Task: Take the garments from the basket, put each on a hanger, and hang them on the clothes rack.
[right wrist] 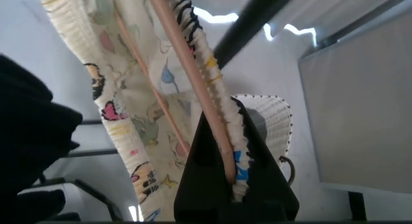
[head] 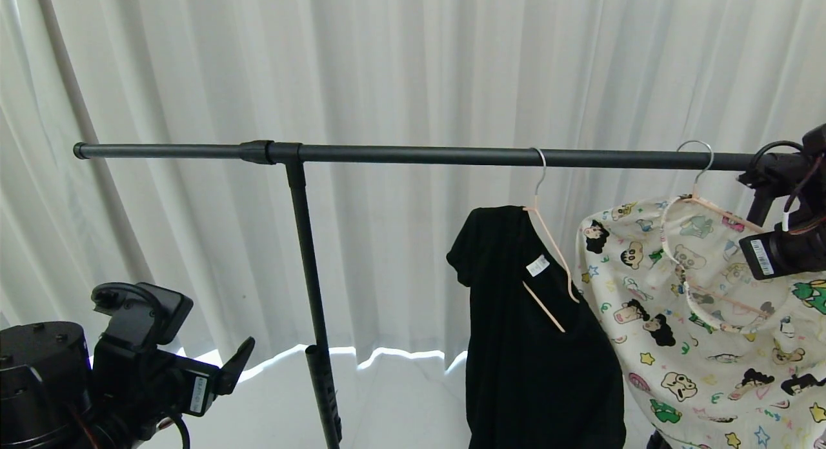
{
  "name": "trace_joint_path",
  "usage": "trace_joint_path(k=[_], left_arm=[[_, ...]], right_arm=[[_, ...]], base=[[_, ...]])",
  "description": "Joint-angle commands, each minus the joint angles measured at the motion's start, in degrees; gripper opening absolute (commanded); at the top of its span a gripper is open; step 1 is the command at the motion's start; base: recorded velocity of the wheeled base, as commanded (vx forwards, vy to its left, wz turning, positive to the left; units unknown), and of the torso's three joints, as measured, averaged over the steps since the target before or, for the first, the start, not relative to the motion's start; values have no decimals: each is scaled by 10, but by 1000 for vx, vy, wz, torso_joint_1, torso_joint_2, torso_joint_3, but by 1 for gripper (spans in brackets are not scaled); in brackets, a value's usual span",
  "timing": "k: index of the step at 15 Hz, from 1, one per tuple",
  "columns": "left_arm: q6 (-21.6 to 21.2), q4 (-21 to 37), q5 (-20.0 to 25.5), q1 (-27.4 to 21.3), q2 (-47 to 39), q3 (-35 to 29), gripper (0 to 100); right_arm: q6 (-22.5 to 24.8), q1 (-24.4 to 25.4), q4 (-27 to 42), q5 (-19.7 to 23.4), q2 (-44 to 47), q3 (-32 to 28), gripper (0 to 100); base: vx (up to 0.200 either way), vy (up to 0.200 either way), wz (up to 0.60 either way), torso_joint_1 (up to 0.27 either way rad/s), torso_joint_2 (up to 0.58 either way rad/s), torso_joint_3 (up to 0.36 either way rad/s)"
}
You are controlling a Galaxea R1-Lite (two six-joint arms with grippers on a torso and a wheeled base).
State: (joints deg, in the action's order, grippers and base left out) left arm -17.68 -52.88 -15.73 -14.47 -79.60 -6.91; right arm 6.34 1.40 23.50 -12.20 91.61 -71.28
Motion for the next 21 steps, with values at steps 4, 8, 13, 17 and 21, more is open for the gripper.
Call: trace_joint_path(k=[4, 8, 13, 17, 21], left_arm=[[1, 0, 0, 0, 0, 1, 100], [1, 0, 0, -3, 0, 0, 100], [3, 0, -1, -1, 1, 0, 100], [4, 0, -1, 8, 1, -2, 100], [4, 0, -1, 41, -8, -25, 100]], right_arm=[[-2, 27, 0, 0, 2, 2, 0], [-61, 57, 0, 1, -28, 2, 100], [-104, 99, -3, 5, -157, 30, 100], [-32, 67, 50, 2, -232, 33, 100], [68, -11, 46, 2, -262, 38, 100]], base=[[0, 0, 0, 0, 0, 0], [0, 0, 0, 0, 0, 0], [0, 0, 0, 0, 0, 0], [0, 0, 0, 0, 0, 0], [0, 0, 0, 0, 0, 0]])
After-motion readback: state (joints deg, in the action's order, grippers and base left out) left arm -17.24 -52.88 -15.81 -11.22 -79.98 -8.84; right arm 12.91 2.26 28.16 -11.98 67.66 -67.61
